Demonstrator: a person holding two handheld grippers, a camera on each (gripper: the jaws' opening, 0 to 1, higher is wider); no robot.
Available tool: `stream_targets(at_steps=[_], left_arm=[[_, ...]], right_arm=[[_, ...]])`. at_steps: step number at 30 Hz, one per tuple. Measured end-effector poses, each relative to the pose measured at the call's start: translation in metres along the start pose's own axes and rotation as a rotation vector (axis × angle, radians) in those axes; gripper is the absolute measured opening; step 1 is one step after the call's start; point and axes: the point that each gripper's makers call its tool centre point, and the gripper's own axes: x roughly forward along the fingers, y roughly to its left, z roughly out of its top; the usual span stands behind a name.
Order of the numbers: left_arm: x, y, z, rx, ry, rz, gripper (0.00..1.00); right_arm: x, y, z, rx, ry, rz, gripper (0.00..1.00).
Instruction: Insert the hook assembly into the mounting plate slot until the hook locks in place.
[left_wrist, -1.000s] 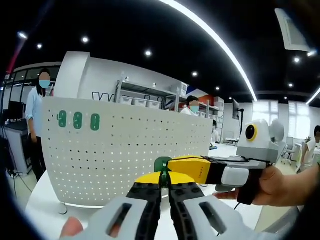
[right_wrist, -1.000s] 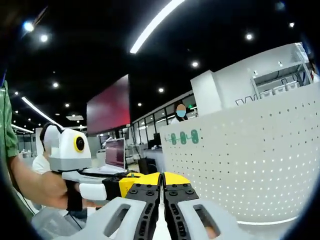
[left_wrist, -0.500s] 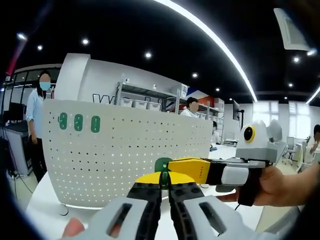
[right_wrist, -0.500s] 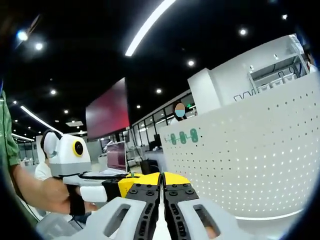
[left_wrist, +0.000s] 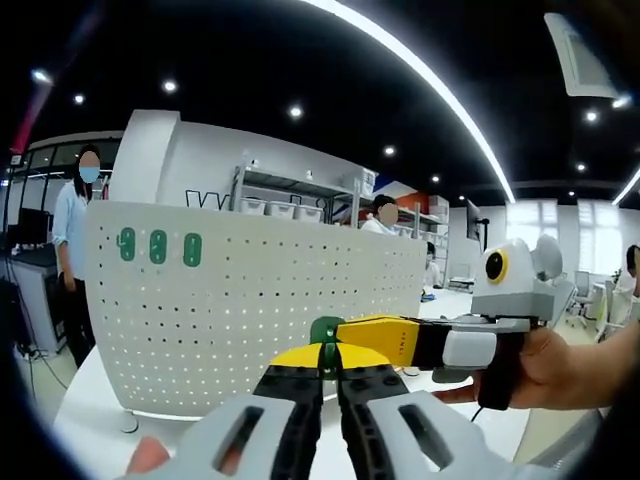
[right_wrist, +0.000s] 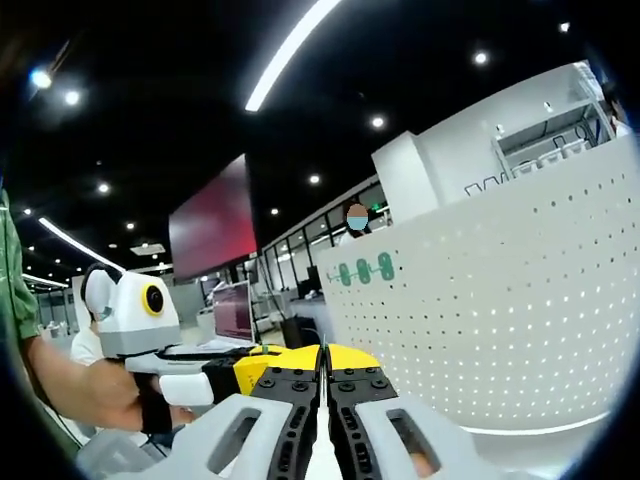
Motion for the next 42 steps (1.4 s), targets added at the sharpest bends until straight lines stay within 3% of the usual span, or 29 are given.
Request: stream_targets(at_steps=[13, 23, 32, 42], left_arm=[[0.001, -0.003, 0.003, 0.021, -0.017, -0.006, 0.03], [0.000, -0.003, 0.001, 0.025, -0.005, -0.001, 0.03], [-0.002, -0.004, 0.003, 0.026, -0.008, 0.002, 0.03], [-0.001, -0.005, 0.003, 0.023, -0.008, 0.002, 0.03]], right_arm=[[-0.002, 0.000, 0.005, -0.012, -0.005, -0.003, 0.00], [-0.001, 0.002, 0.006, -0.093, 0.028, -0.002, 0.00], [-0.001, 0.003, 0.008, -0.086, 0.033, 0.008, 0.00], [-0.006, 0.001, 0.011, -0.159, 0.068, -0.026, 0.12]])
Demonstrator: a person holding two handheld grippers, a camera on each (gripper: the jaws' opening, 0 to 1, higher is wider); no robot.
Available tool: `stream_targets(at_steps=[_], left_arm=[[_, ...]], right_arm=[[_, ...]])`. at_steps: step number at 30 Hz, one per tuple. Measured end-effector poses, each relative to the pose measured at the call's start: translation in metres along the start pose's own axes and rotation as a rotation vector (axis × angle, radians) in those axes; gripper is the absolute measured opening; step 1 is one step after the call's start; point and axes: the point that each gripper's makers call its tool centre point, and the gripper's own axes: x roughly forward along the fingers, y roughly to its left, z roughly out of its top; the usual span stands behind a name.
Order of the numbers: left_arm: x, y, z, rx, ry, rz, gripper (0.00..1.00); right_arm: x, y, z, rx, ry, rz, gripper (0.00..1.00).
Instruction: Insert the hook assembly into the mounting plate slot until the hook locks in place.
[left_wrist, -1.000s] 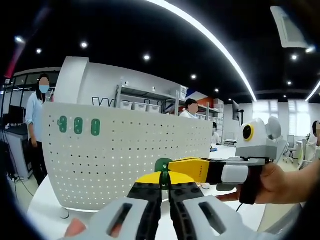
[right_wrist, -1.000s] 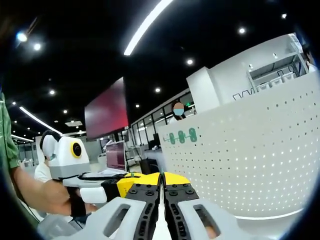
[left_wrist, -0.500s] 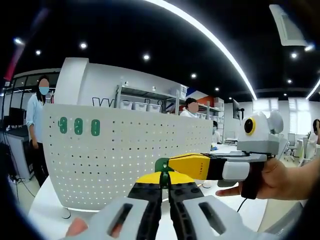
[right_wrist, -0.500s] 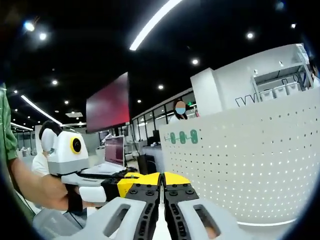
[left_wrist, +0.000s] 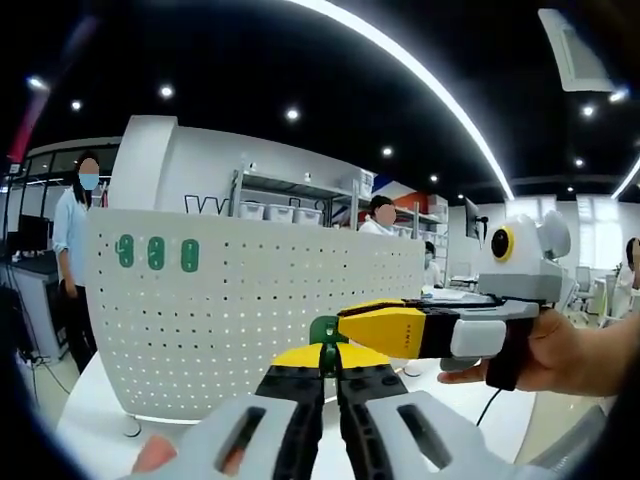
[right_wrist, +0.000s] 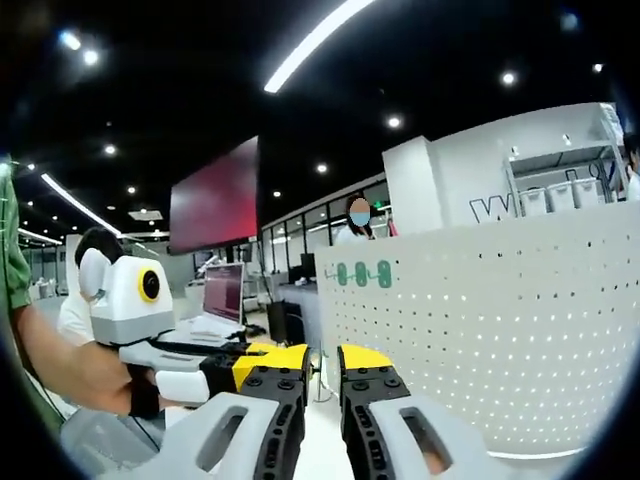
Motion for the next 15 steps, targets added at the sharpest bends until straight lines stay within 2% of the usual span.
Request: stream_targets(at_steps=[7, 15], left_arm=[[0.000, 0.001, -0.002, 0.010, 0.012, 0.003, 0.03], [0.002, -0.001, -0.004, 0.013, 0.030, 0.004, 0.03]], right_arm=[[-0.009, -0.008, -0.001, -0.031, 0.067, -0.022, 0.25], [-0.030, -0.023, -0.009, -0.032, 0.148, -0.047, 0.39]])
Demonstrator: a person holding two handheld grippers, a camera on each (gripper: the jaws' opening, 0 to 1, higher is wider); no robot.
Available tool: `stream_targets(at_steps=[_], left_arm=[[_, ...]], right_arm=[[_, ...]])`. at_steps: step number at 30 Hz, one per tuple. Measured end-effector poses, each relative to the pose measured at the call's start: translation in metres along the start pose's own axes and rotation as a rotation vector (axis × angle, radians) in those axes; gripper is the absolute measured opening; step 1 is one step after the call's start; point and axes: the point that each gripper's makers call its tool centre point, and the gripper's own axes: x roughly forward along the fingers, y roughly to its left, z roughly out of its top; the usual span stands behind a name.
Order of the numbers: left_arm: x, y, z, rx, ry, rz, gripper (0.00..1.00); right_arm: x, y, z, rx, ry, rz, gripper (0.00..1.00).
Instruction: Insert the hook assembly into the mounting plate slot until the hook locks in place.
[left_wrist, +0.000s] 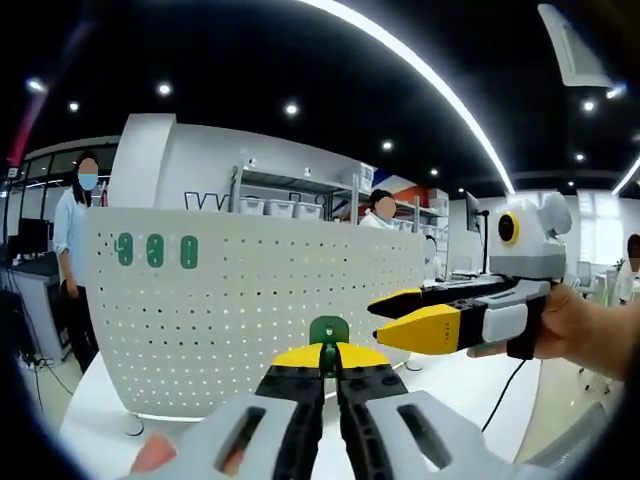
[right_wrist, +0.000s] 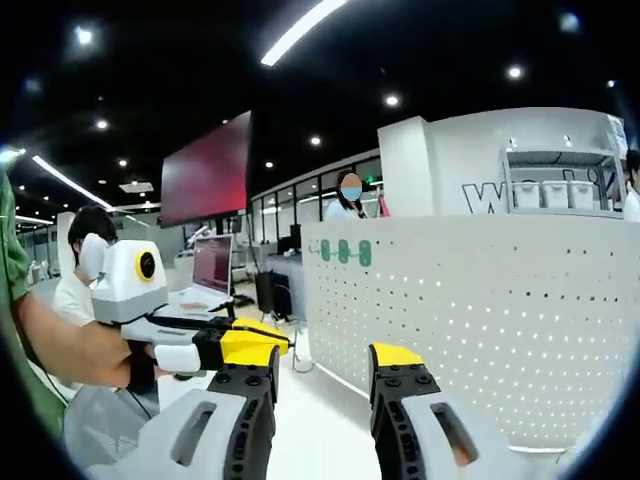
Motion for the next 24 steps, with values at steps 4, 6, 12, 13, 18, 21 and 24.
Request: stream_targets(at_steps=[4, 6, 12, 13, 18, 21, 24], left_arm=[[0.003, -0.004, 0.000, 0.002, 0.008, 0.001, 0.03], [0.004, -0.006, 0.001, -0.001, 0.007, -0.001, 0.03], [0.008, -0.009, 0.002, 0.008, 0.013, 0.012, 0.03], [0.008, -0.007, 0.003, 0.008, 0.014, 0.020, 0.03], [0.012, 0.005, 0.012, 0.021, 0.004, 0.071, 0.03], [0.018, 0.017, 0.023, 0.019, -0.019, 0.114, 0.03], [0.022, 0.026, 0.032, 0.023, -0.040, 0.142, 0.03]], right_arm=[[-0.013, -0.008, -0.003, 0.004, 0.023, -0.019, 0.44], [-0.019, -0.012, -0.004, 0.006, 0.032, -0.025, 0.48], [-0.037, -0.019, -0.005, 0.005, 0.061, -0.032, 0.55], [-0.038, -0.020, -0.005, 0.010, 0.063, -0.031, 0.57], [-0.047, -0.023, -0.003, 0.014, 0.066, -0.036, 0.61], [-0.051, -0.023, -0.001, 0.006, 0.070, -0.026, 0.63], [-0.053, -0.024, 0.002, -0.001, 0.069, -0.017, 0.64]])
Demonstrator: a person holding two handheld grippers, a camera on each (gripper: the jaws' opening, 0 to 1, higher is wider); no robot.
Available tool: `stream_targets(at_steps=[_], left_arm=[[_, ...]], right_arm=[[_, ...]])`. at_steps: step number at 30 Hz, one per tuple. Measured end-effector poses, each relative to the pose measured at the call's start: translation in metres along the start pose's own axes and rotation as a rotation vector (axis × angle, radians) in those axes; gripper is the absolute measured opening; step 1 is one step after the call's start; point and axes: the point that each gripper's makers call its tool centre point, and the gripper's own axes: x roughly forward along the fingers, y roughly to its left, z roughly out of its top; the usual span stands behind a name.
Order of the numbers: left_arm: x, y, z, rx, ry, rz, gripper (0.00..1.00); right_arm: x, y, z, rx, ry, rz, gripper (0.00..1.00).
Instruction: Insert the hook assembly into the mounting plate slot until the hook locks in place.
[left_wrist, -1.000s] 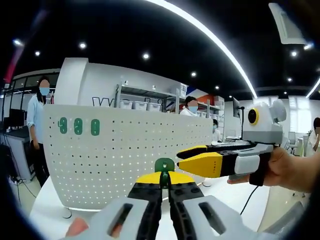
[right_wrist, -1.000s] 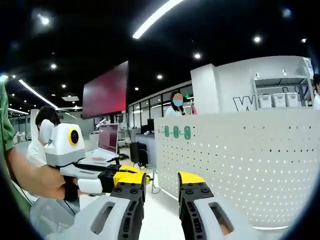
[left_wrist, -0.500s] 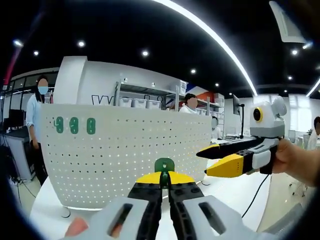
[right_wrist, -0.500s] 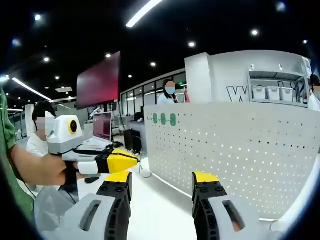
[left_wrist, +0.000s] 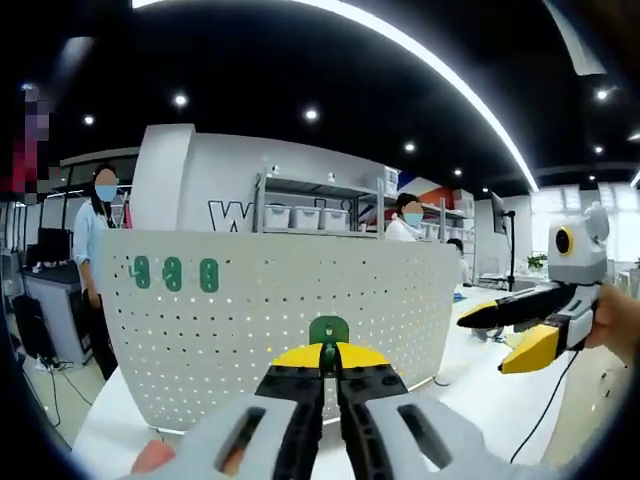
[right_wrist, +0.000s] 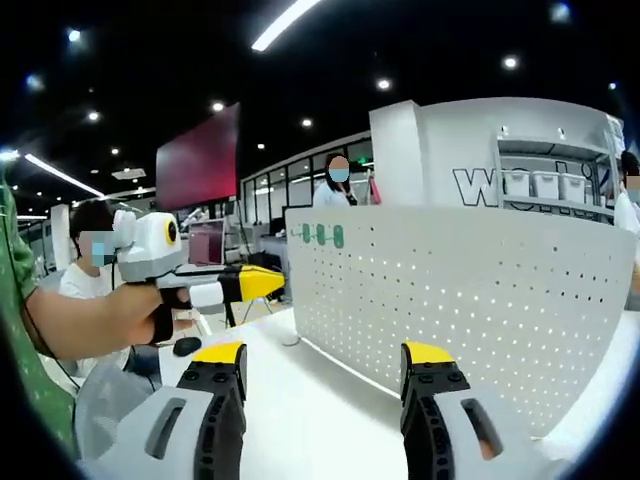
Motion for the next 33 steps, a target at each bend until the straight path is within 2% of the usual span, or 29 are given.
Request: stream_targets(at_steps=[4, 12, 24, 33], left_arm=[[0.009, 0.013, 0.015, 0.007, -0.028, 0.043, 0.03], [0.026, 0.030, 0.033, 0.023, -0.059, 0.102, 0.03], [0.052, 0.046, 0.044, 0.045, -0.108, 0.172, 0.03], [0.074, 0.063, 0.045, 0.038, -0.148, 0.230, 0.03]], right_arm=[[-0.002, -0.004, 0.005, -0.002, -0.004, 0.002, 0.66], [-0.012, -0.010, 0.010, -0.007, 0.000, -0.015, 0.69], [-0.026, -0.029, 0.015, 0.001, -0.018, -0.065, 0.75], [-0.025, -0.040, 0.018, 0.001, -0.022, -0.081, 0.82]])
